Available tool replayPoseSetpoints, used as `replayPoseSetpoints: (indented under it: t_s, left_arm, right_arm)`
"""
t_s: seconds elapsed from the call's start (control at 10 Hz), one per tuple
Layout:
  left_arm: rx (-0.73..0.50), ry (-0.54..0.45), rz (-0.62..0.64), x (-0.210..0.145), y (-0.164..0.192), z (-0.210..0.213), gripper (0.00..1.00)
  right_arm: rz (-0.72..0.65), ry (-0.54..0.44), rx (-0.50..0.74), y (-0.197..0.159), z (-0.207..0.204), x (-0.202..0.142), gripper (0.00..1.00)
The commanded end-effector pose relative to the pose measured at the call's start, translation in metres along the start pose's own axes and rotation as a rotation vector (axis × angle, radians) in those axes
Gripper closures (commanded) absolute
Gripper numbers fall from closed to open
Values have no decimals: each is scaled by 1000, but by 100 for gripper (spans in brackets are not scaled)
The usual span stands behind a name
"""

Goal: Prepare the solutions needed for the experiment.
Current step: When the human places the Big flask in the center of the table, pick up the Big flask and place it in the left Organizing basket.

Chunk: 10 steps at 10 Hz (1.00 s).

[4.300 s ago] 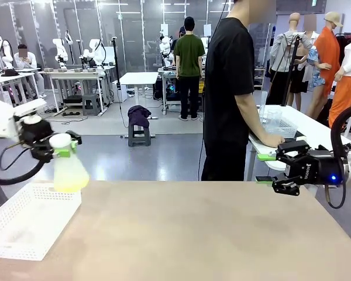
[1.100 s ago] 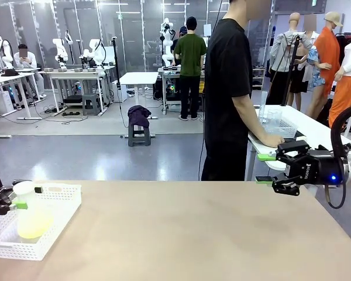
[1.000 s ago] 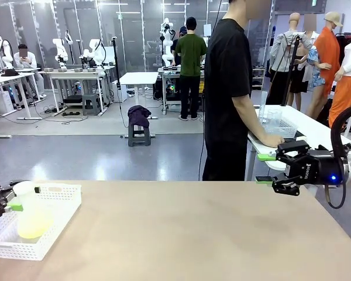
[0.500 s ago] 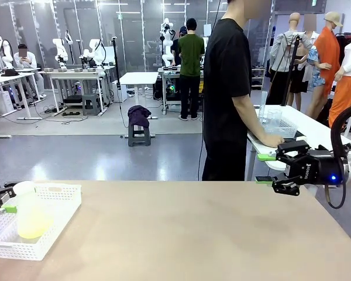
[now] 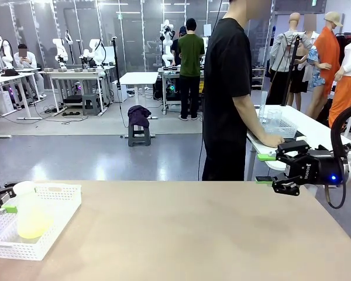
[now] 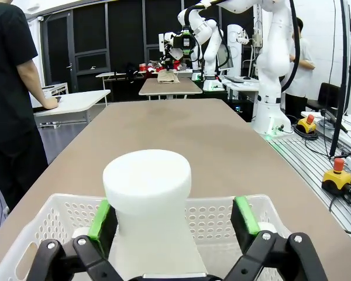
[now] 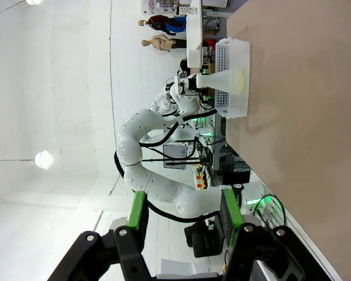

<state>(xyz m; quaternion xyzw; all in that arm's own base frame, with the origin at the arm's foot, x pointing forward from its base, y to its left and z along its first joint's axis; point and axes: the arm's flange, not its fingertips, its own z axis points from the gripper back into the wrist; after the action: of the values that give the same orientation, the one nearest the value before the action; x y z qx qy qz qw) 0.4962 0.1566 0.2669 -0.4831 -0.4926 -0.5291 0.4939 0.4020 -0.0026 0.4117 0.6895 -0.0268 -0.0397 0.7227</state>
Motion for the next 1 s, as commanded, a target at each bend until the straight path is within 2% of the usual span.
replayPoseSetpoints:
  t_s: [0.0,0.5,0.7,0.9]
  left_arm:
    - [-2,4,-5,1,0,1,0]
    - [0,0,0,0,0,0,0]
    - [77,30,25,17,-10,41,0]
    - [133,18,79,41,-22,72,0]
  right_arm:
    - [2,2,8,1,0,0,37]
    - [2,2,8,1,0,0,37]
    - [2,2,8,1,0,0,37]
    - [2,2,8,1,0,0,37]
